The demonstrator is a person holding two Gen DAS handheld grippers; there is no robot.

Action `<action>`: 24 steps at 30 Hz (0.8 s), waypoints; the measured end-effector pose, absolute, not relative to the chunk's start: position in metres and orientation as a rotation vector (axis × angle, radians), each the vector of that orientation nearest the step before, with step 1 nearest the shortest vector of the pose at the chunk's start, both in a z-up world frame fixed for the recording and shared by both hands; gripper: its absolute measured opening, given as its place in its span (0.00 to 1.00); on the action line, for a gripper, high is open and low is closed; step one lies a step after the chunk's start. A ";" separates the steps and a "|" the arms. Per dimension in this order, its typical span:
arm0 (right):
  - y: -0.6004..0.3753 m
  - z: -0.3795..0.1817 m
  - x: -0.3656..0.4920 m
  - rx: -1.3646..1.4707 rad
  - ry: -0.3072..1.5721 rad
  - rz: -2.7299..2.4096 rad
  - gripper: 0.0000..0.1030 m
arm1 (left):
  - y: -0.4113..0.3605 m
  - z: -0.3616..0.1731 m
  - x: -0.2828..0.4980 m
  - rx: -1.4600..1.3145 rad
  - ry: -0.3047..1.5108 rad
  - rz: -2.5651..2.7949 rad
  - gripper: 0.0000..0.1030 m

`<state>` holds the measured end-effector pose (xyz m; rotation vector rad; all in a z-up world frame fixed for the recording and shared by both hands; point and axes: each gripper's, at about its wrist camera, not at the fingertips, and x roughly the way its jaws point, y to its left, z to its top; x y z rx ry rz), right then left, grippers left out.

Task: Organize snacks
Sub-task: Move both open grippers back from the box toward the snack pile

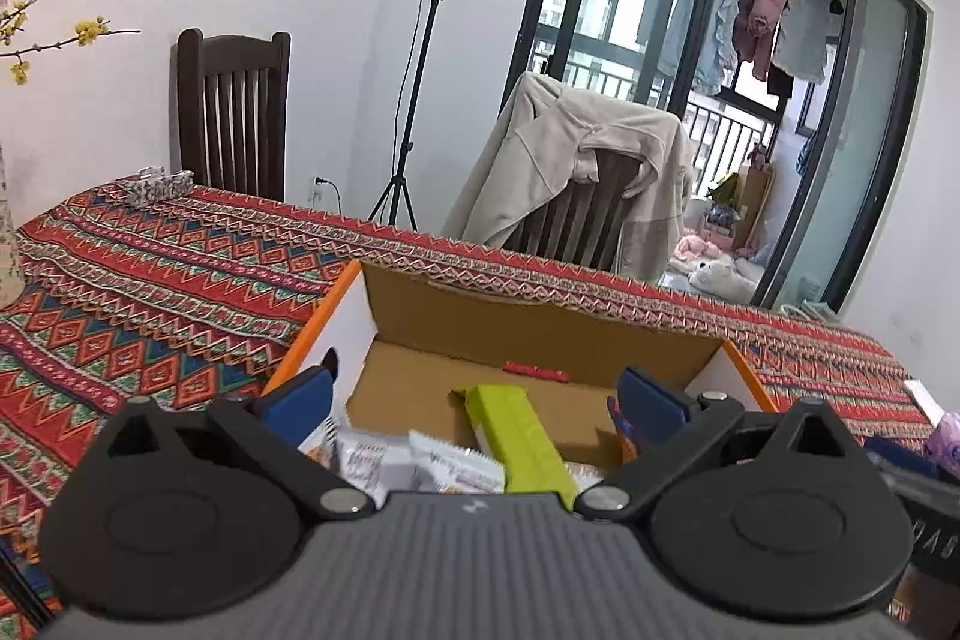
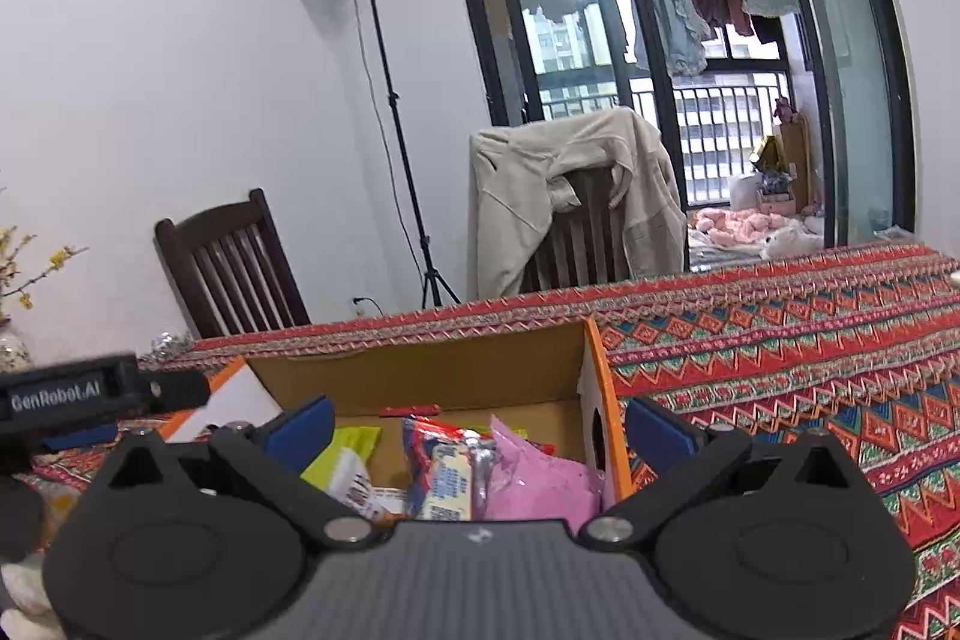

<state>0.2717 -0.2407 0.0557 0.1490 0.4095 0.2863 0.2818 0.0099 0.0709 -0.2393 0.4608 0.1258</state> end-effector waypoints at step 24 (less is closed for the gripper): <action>-0.259 0.041 0.166 0.048 0.518 0.298 1.00 | 0.009 0.020 0.186 -0.125 0.638 0.085 1.00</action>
